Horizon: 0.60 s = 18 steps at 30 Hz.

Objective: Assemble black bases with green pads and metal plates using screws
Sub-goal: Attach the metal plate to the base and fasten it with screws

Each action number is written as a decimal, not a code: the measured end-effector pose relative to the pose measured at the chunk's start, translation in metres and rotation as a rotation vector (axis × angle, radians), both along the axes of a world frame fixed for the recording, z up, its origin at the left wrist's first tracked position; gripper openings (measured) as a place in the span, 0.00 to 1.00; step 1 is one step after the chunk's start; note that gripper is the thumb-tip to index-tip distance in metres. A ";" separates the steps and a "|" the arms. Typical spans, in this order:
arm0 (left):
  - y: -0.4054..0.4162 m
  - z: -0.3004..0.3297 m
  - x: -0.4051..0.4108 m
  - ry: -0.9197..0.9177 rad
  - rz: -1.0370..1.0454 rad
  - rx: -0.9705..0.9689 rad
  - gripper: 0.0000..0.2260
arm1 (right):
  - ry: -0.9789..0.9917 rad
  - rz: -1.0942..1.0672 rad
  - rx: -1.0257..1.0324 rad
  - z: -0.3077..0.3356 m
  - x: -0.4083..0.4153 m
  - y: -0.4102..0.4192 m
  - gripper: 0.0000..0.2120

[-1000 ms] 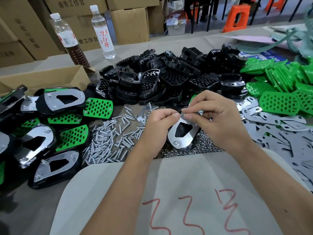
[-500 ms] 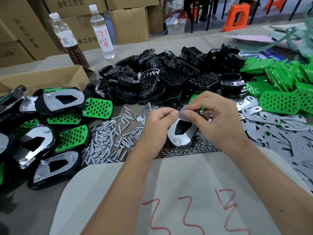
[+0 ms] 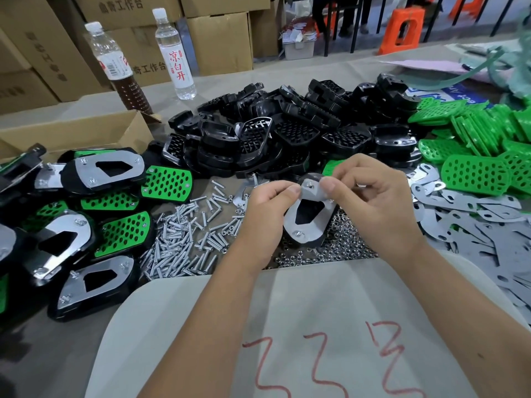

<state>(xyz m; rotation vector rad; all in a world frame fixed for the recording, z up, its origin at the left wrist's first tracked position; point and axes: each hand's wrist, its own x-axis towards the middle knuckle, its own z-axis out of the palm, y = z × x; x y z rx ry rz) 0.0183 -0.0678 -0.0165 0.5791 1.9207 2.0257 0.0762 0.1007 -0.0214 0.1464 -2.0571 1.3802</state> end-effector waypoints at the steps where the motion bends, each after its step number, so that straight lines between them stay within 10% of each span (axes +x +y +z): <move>1: 0.000 0.000 -0.001 -0.006 0.002 0.006 0.11 | 0.003 0.006 0.000 0.001 0.001 -0.001 0.10; 18: 0.000 -0.004 -0.002 -0.034 0.040 0.007 0.14 | -0.093 0.126 -0.072 0.004 0.002 -0.005 0.11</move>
